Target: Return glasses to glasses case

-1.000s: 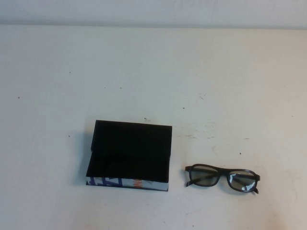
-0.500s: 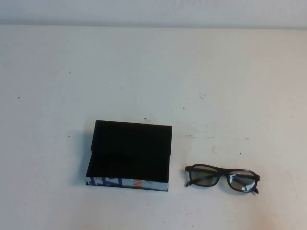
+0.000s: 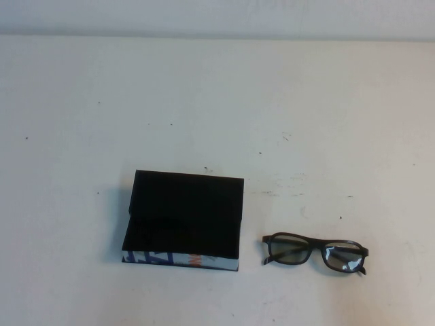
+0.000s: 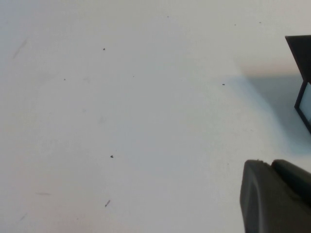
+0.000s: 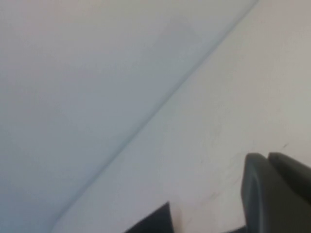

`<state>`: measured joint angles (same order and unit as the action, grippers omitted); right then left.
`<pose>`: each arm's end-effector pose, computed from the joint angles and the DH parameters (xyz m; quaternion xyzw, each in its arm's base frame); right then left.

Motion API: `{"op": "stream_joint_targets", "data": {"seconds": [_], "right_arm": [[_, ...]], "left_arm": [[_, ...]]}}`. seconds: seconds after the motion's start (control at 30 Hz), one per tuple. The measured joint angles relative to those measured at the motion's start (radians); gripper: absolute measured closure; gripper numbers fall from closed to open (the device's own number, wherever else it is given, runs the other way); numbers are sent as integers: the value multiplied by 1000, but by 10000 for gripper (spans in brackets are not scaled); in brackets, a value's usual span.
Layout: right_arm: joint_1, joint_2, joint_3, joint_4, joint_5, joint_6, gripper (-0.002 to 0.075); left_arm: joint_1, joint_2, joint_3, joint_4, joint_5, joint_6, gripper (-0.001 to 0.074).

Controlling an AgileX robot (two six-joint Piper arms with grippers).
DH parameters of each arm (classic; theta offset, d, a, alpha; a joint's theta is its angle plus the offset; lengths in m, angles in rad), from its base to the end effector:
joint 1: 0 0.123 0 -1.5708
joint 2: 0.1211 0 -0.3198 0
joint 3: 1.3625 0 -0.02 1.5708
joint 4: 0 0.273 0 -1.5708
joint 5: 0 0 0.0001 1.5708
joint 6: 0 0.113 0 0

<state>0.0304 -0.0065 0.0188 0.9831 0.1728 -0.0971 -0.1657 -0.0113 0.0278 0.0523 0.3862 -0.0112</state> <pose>0.0643 0.0182 0.1975 0.2478 0.6703 0.3525 0.6042 0.0600 -0.0078 0.1622 0.0762 0.8057 -0.0298 0.5867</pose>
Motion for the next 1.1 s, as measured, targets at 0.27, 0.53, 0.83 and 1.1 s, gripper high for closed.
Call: {"op": "stream_joint_targets", "data": {"seconds": [0.27, 0.53, 0.83, 1.1], "right_arm": [[0, 299, -242, -83, 395, -35, 737], [0, 732, -505, -224, 661, -223, 737], [114, 1071, -730, -413, 721, -328, 737], [332, 1265, -916, -645, 726, -335, 737]], "left_arm": [[0, 0, 0, 2, 0, 0, 738], [0, 0, 0, 2, 0, 0, 738], [0, 0, 0, 2, 0, 0, 738], [0, 0, 0, 4, 0, 0, 738]]}}
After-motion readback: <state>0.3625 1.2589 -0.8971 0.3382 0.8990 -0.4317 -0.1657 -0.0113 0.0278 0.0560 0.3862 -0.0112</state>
